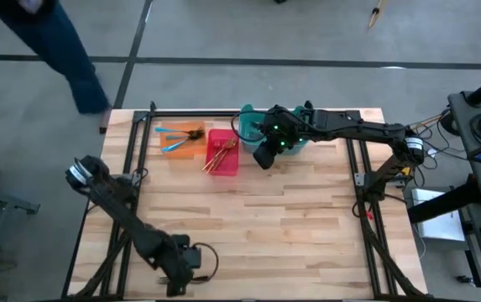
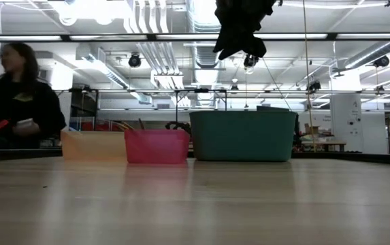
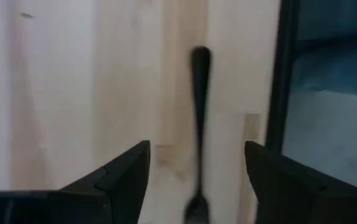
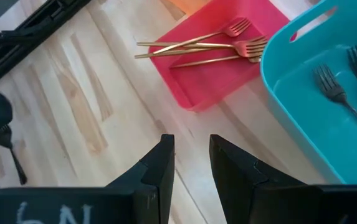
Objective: Sort silverware by color (type)
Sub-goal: Put the black fork into the green bin
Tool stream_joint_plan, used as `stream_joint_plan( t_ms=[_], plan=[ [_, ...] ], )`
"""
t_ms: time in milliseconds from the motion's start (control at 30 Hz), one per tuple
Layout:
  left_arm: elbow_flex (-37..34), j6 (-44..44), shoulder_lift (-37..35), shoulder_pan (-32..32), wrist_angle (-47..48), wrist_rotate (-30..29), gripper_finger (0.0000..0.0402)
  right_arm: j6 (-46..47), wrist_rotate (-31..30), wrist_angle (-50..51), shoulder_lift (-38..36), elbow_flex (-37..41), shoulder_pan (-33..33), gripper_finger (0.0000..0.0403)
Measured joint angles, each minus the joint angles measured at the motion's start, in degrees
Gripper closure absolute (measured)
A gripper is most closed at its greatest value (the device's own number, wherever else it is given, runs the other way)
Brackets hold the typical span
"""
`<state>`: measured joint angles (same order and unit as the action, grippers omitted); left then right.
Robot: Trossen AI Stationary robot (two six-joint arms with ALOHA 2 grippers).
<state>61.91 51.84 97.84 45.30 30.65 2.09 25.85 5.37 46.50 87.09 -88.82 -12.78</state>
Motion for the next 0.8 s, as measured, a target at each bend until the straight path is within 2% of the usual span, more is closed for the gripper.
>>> stream_joint_plan(
  t_ms=[267,533,667,800],
  plan=[
    [5.87,4.35,8.28,5.88,1.05,0.19,0.0161,-2.71,-1.09,0.02,0.02,0.00,0.00,0.0312],
    [12.60,4.43,15.58,7.45,10.41,-0.04,0.0167,-3.27,-1.48,0.02,0.02,0.00,0.00,0.0312],
    [13.55,4.70,16.72,7.45,11.33,-0.24,0.0197,-3.31,-1.51,0.00,0.02,0.00,0.00,0.0312],
    [12.92,5.42,16.52,7.43,11.68,-0.48,0.0253,-3.35,-1.52,0.02,0.02,0.00,0.00,0.0312]
  ],
)
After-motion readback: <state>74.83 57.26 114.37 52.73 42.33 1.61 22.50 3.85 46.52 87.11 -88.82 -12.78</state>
